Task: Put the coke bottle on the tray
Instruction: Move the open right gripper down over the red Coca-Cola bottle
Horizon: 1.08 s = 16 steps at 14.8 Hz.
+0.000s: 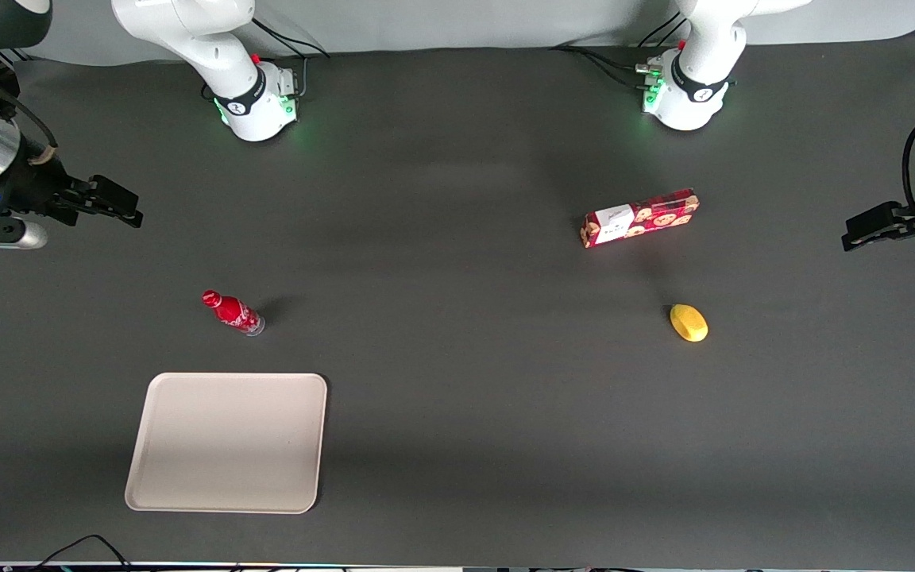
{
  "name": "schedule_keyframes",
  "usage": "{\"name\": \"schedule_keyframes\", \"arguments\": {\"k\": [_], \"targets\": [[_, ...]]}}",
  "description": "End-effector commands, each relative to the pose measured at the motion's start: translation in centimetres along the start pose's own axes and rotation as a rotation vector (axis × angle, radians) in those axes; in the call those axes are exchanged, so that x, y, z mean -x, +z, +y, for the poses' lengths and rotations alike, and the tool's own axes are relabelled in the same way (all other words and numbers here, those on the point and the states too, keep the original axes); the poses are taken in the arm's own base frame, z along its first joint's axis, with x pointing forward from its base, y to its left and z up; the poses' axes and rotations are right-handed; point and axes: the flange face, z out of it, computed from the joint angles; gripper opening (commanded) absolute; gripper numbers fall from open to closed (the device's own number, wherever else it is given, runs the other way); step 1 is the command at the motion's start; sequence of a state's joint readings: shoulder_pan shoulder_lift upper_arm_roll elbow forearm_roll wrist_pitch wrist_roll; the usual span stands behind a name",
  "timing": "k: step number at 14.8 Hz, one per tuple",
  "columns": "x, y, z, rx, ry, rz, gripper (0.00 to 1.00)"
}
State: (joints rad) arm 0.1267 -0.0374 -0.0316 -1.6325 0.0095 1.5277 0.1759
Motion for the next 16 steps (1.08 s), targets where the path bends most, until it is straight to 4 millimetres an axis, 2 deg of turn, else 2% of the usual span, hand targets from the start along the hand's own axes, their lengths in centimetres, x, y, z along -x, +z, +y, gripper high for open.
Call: {"name": "schedule_keyframes", "arguments": {"k": [1, 3, 10, 13, 16], "targets": [[-0.4, 5.8, 0.3, -0.015, -0.006, -0.004, 1.00], [-0.2, 9.4, 0.6, -0.021, -0.002, 0.031, 1.00], [0.0, 19.5, 1.3, -0.033, -0.007, 0.130, 1.00], [-0.7, 22.8, 2.0, -0.026, -0.035, 0.082, 1.00], [-1.4, 24.5, 1.9, -0.027, -0.033, 0.082, 1.00]]}}
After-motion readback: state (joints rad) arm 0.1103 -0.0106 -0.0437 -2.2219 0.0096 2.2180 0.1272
